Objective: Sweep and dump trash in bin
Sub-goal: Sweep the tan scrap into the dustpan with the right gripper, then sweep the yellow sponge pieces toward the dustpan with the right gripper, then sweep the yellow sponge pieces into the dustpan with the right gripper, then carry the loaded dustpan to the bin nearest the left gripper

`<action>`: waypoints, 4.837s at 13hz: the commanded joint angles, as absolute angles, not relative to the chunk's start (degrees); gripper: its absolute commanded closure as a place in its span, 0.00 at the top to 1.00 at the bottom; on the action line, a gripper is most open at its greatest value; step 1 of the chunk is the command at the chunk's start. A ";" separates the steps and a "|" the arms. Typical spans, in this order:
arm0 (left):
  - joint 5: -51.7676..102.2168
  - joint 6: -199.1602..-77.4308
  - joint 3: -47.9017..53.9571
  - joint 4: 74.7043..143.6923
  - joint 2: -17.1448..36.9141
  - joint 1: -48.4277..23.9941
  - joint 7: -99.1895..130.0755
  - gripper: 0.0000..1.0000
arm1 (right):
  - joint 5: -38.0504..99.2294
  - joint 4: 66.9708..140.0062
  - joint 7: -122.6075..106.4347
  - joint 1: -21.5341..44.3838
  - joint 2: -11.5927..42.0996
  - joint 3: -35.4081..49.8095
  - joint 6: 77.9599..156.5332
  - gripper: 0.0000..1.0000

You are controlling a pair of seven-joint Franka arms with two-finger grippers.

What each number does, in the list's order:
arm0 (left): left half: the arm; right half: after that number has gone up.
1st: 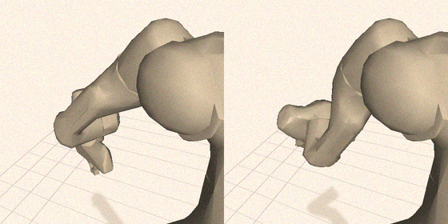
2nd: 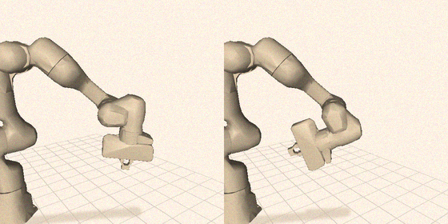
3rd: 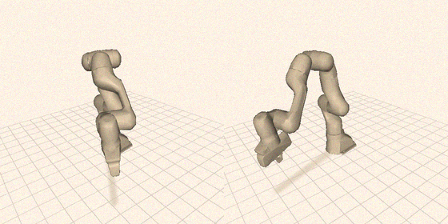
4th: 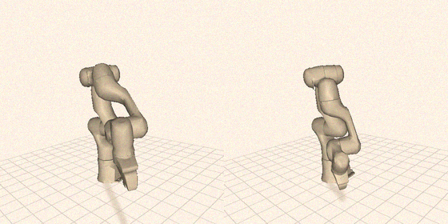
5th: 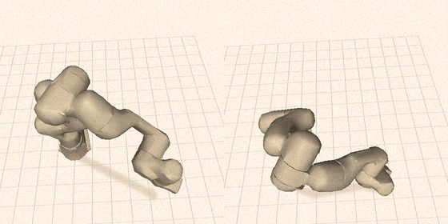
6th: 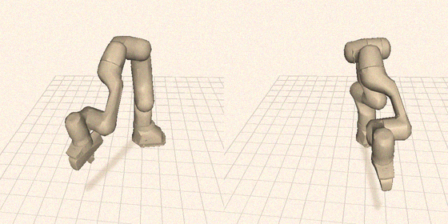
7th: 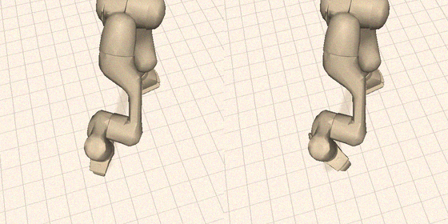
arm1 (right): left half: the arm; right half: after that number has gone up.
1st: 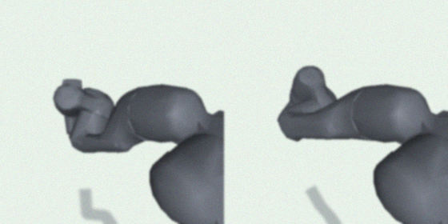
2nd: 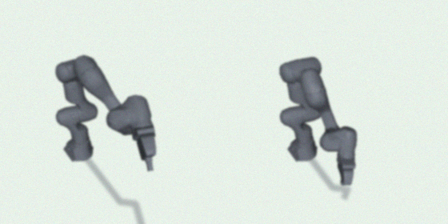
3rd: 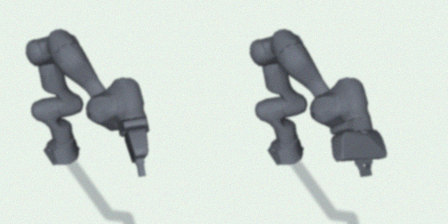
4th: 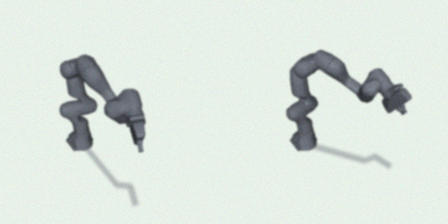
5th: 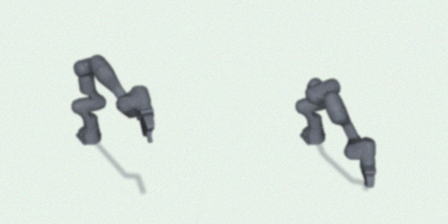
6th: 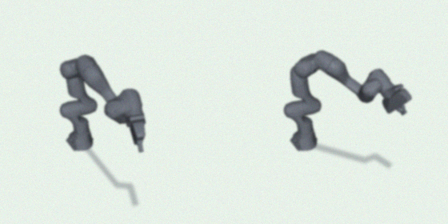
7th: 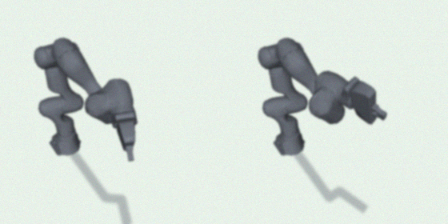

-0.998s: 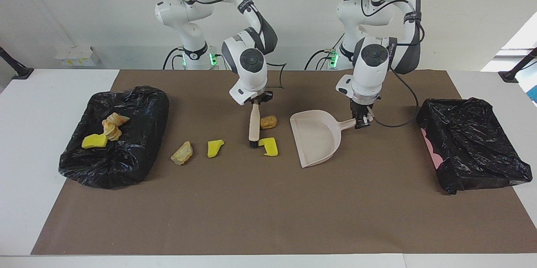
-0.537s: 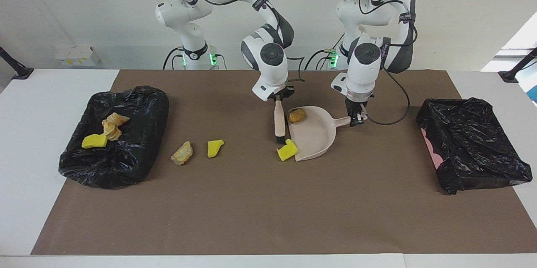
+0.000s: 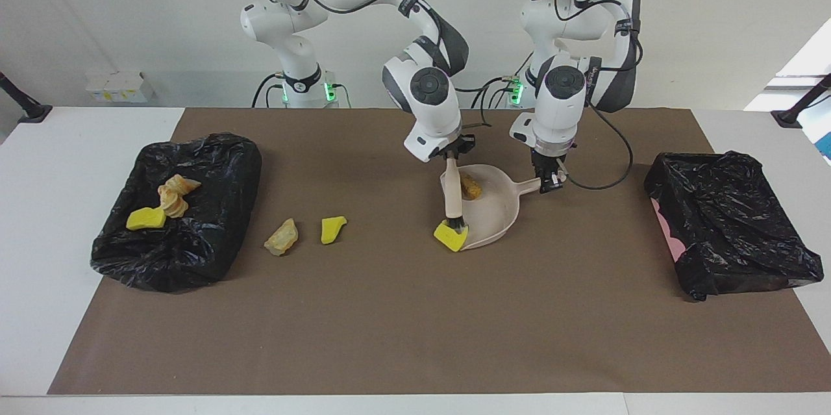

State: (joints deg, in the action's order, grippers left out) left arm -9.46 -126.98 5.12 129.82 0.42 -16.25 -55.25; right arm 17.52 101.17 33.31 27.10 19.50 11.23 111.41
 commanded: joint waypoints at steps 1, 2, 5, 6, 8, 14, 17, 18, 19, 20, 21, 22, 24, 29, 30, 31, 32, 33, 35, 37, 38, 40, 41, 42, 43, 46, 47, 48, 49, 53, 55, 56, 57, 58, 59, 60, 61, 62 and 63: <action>-9.84 -126.47 4.57 131.48 -1.58 -17.05 -53.26 0.36 | 15.32 100.90 32.96 21.21 16.36 11.25 105.14 0.00; -9.84 -126.65 4.66 131.48 -1.58 -17.05 -52.91 0.43 | 12.33 100.90 32.52 19.18 15.39 11.51 103.20 0.00; -9.84 -126.83 4.66 131.40 -1.49 -17.05 -52.91 0.43 | 3.81 100.99 31.56 15.48 14.24 11.51 98.10 0.00; -9.84 -127.00 4.66 131.31 -1.49 -17.14 -52.91 0.43 | -0.74 101.07 31.12 15.12 13.98 11.51 96.87 0.00; -9.84 -127.09 4.66 131.04 -1.32 -17.14 -52.74 0.43 | -4.56 102.91 27.79 11.45 13.36 11.34 95.10 0.00; -9.84 -127.44 4.83 130.87 -1.14 -17.23 -52.12 0.12 | -14.23 110.90 24.88 0.98 10.64 11.34 97.37 0.00; -9.84 -127.88 4.83 130.87 -1.05 -17.67 -52.38 0.00 | -15.29 114.95 24.87 0.18 10.90 11.34 101.41 0.00; -9.84 -127.97 4.83 130.87 -0.97 -17.67 -52.47 0.00 | -15.29 115.83 24.87 0.26 11.33 11.42 102.47 0.00; -9.84 -127.88 4.83 130.87 -1.05 -17.67 -52.47 0.00 | -15.29 116.19 24.87 0.61 11.95 11.43 104.31 0.00; -9.84 -127.62 4.83 130.87 -1.05 -17.67 -52.38 0.00 | -14.94 116.19 24.79 0.88 12.30 11.51 105.28 0.00; -9.84 -127.79 4.83 130.87 -1.05 -17.67 -52.30 0.00 | -14.33 116.10 24.79 1.75 12.48 11.60 105.81 0.00; -9.84 -127.88 4.83 130.87 -1.05 -17.67 -52.21 0.00 | -14.07 116.10 24.79 3.32 12.57 11.69 106.52 0.00; -9.84 -127.79 4.83 130.96 -1.14 -17.67 -52.21 0.00 | -11.62 115.41 24.79 6.14 13.62 11.86 106.79 0.00; -9.84 -127.71 4.83 130.96 -1.14 -17.58 -52.21 0.00 | -3.26 112.24 24.79 12.99 15.46 12.13 108.19 0.00; -9.84 -127.71 4.83 130.96 -1.14 -17.58 -52.21 0.00 | -1.95 111.54 24.87 14.49 16.34 12.13 109.32 0.00; -9.84 -127.71 4.83 130.96 -1.14 -17.58 -52.21 0.00 | 0.07 111.36 24.79 15.28 16.70 12.22 110.55 0.00; -9.84 -127.62 4.83 130.96 -1.14 -17.58 -52.21 0.00 | 1.65 111.36 24.79 16.51 16.70 12.30 111.78 0.00; -9.84 -127.62 4.83 130.96 -1.14 -17.58 -52.21 0.00 | 3.41 110.57 24.79 18.18 16.79 12.48 112.06 0.00; -9.84 -127.71 4.75 130.96 -1.14 -17.58 -52.21 0.00 | 5.96 108.12 24.87 22.04 19.14 12.48 112.32 0.00; -9.84 -127.79 4.83 130.96 -1.14 -17.49 -52.29 0.00 | 9.03 106.35 24.96 25.21 21.61 12.48 115.91 0.00; -9.84 -127.88 4.83 130.96 -1.14 -17.32 -52.29 0.00 | 10.97 106.17 24.79 26.18 21.80 12.48 117.23 0.00; -9.84 -127.97 4.75 130.96 -1.14 -17.23 -52.38 0.00 | 14.57 105.12 24.79 28.90 21.80 12.48 117.51 0.00; -9.84 -128.14 4.75 130.96 -1.14 -17.23 -52.38 0.00 | 16.33 105.03 24.70 29.96 21.71 12.48 117.68 0.00; -9.84 -128.14 4.83 130.96 -1.14 -17.14 -52.38 0.00 | 17.22 105.12 24.00 30.06 21.27 12.57 117.77 0.00; -9.84 -128.14 4.75 130.96 -1.14 -17.23 -52.38 0.00 | 18.36 105.20 21.99 30.15 20.57 13.96 117.77 0.00; -9.84 -129.20 4.75 131.04 -1.05 -16.88 -53.09 0.00 | 20.39 105.21 20.74 30.06 19.17 15.03 117.86 0.00; -9.84 -129.63 4.75 131.04 -0.88 -16.70 -53.17 0.00 | 20.30 105.21 20.39 29.45 18.29 14.94 117.51 0.00; -9.84 -129.73 4.75 131.04 -0.88 -16.61 -53.17 0.00 | 20.13 105.21 20.39 29.01 17.76 14.68 116.73 0.00; -9.84 -129.81 4.75 130.96 -0.79 -16.61 -53.17 0.00 | 20.13 105.21 20.74 27.61 17.23 14.59 115.59 0.00; -9.84 -130.43 4.66 130.87 -0.62 -15.47 -54.32 0.00 | 18.73 105.21 21.09 24.18 14.60 14.24 108.91 0.00; -9.84 -130.34 4.66 129.91 -0.35 -15.29 -55.10 0.00 | 16.62 105.21 21.18 21.98 12.23 14.24 105.05 0.00; -9.84 -130.25 4.66 129.21 -0.18 -14.94 -56.59 0.00 | 15.83 105.21 21.18 21.19 11.09 14.24 103.55 0.00; -9.76 -129.82 4.66 128.42 -0.26 -13.20 -58.78 0.00 | 15.04 105.21 21.27 20.40 10.64 14.24 102.14 0.00; -9.76 -129.47 4.66 127.89 -0.70 -11.97 -61.50 0.00 | 13.20 105.21 22.23 20.30 10.37 14.24 101.43 0.00; -9.15 -129.29 4.66 127.53 -1.14 -10.74 -63.96 0.00 | 11.62 105.47 24.59 20.56 10.11 14.33 101.43 0.00; -8.27 -128.68 4.66 126.66 -1.40 -8.90 -66.51 0.00 | 10.82 105.90 26.78 20.91 9.67 14.50 101.51 0.00; -7.74 -127.71 4.48 125.78 -2.02 -7.66 -68.19 0.00 | 10.72 106.78 28.02 21.27 9.06 14.50 101.77 0.00; -7.65 -126.40 4.31 124.73 -2.54 -5.73 -69.60 0.00 | 10.64 107.74 29.52 21.44 8.36 14.59 102.21 0.00; -7.56 -124.73 4.22 123.06 -2.64 -3.10 -71.96 0.00 | 10.55 107.93 31.62 23.62 8.44 14.50 102.22 0.00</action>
State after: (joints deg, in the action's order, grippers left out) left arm -8.95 -128.05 3.97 125.25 -0.95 -6.74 -67.69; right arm 11.64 105.63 28.08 21.73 10.51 14.24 101.62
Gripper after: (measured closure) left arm 0.683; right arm 0.740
